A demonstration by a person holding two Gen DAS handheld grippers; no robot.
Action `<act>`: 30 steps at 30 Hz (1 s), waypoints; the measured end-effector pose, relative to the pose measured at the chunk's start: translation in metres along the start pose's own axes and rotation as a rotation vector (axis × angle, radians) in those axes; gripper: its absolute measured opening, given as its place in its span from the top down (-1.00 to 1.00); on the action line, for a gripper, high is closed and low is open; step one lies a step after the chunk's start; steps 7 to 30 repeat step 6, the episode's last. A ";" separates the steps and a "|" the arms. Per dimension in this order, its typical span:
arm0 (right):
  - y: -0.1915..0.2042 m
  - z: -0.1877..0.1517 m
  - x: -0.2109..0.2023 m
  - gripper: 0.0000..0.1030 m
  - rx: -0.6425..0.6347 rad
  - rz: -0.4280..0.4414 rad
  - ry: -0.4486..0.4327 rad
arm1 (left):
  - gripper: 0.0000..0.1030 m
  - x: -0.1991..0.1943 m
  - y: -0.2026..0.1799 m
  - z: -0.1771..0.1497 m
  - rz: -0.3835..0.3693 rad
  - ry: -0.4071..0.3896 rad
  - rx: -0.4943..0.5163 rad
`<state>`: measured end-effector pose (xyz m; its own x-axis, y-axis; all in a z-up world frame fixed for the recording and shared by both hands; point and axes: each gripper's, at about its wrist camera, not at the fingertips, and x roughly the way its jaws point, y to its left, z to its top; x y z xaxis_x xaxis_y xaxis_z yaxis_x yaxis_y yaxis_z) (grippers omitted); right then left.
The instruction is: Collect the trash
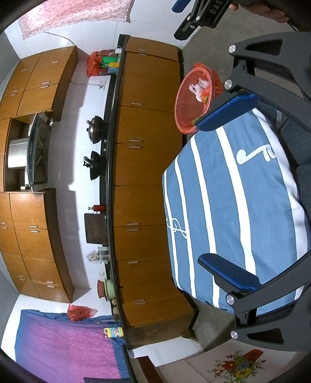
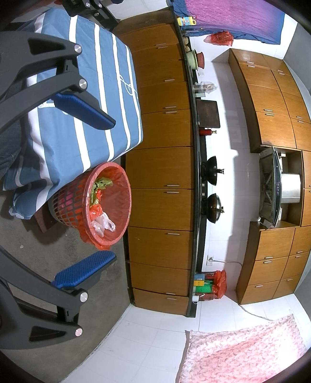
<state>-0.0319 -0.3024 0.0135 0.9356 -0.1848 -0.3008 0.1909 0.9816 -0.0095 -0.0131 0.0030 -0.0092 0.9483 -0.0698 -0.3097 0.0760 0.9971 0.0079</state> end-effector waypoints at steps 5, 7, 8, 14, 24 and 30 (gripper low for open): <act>-0.001 0.000 -0.001 -0.92 0.000 0.000 0.000 | -0.96 0.000 0.000 -0.001 -0.011 0.009 0.001; -0.001 0.000 -0.001 -0.92 0.000 -0.001 0.000 | -0.96 0.000 0.000 -0.002 -0.011 0.010 0.001; -0.001 0.000 -0.001 -0.92 0.000 -0.001 0.000 | -0.96 0.000 0.000 -0.002 -0.011 0.010 0.001; -0.001 0.000 -0.001 -0.92 0.000 -0.001 0.000 | -0.96 0.000 0.000 -0.002 -0.011 0.010 0.001; -0.001 0.000 -0.001 -0.92 0.000 -0.001 0.000 | -0.96 0.000 0.000 -0.002 -0.011 0.010 0.001; -0.001 0.000 -0.001 -0.92 0.000 -0.001 0.000 | -0.96 0.000 0.000 -0.002 -0.011 0.010 0.001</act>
